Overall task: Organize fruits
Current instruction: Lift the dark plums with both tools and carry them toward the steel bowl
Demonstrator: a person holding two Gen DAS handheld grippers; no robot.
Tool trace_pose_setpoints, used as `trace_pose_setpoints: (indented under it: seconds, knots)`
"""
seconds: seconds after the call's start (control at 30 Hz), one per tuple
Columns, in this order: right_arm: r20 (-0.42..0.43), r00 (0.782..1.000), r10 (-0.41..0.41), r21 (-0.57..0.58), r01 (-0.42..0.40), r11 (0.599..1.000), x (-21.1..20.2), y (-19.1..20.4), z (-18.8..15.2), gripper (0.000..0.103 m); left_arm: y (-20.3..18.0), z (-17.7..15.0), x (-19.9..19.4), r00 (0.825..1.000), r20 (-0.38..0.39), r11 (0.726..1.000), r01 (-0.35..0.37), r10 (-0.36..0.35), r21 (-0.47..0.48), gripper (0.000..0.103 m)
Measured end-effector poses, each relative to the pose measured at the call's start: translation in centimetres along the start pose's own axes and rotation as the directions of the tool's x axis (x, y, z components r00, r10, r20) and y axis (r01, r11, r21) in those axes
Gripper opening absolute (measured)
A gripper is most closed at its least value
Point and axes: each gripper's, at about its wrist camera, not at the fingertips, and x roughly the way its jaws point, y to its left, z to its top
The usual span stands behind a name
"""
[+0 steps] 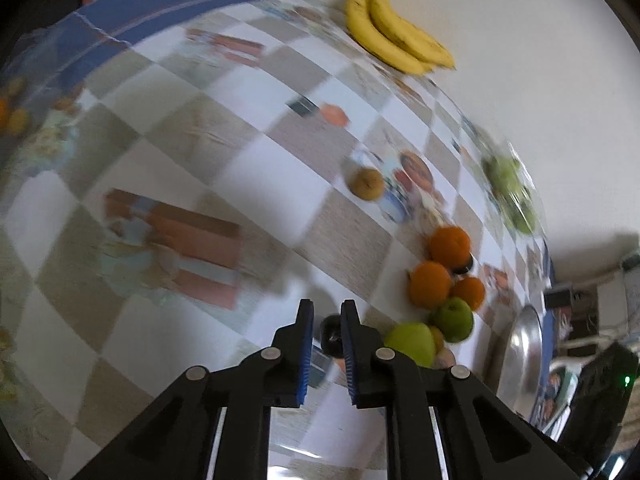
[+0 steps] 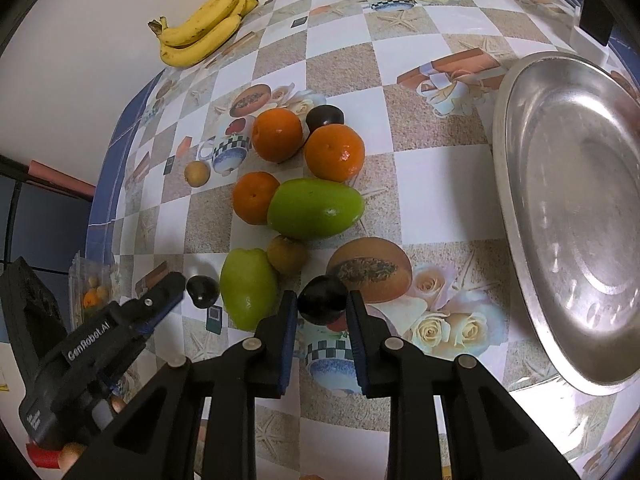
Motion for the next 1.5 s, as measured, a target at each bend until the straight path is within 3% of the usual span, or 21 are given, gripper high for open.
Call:
trace_pose_setpoints:
  seconds: [0.13, 0.37, 0.63, 0.7, 1.03, 1.27, 1.43, 1.5]
  knots:
    - [0.006, 1.000, 0.001, 0.000, -0.001, 1.000, -0.2, 0.0, 0.0, 0.026, 0.2, 0.2, -0.2, 1.000, 0.002, 1.000, 0.015, -0.015, -0.002, 0.023]
    - [0.009, 1.000, 0.003, -0.001, -0.003, 1.000, -0.4, -0.1, 0.0, 0.026, -0.4, -0.5, 1.1, 0.999, -0.040, 0.999, -0.032, 0.033, 0.038, 0.031]
    - [0.007, 1.000, 0.011, 0.000, -0.011, 1.000, -0.3, 0.0, 0.1, 0.026, -1.8, -1.1, 2.1, 0.996, -0.084, 0.997, 0.008, -0.001, 0.074, 0.031]
    - [0.010, 1.000, 0.019, 0.000, -0.019, 1.000, -0.3, 0.0, 0.1, 0.026, -2.1, -1.3, 2.5, 0.996, -0.093, 0.997, 0.021, -0.014, 0.080, 0.025]
    - [-0.012, 1.000, 0.007, 0.000, -0.007, 1.000, 1.0, 0.4, 0.4, 0.027, -1.4, -1.1, 1.4, 0.999, -0.054, 0.997, 0.000, 0.004, 0.074, 0.024]
    - [-0.039, 0.997, 0.065, 0.029, -0.064, 0.998, 1.9, 0.2, 0.5, 0.032, -1.3, -1.1, 1.1, 0.999, -0.046, 0.998, -0.002, 0.005, 0.068, 0.024]
    - [-0.048, 0.995, 0.082, 0.025, -0.081, 0.996, 2.2, 0.5, 0.4, 0.032, -1.5, -1.0, 0.8, 0.999, -0.035, 0.997, -0.006, 0.009, 0.076, 0.024]
    - [-0.048, 0.996, 0.081, 0.013, -0.080, 0.997, 2.2, 0.8, 0.3, 0.027, -1.6, -1.0, 0.6, 0.999, -0.030, 0.997, -0.008, 0.010, 0.079, 0.024]
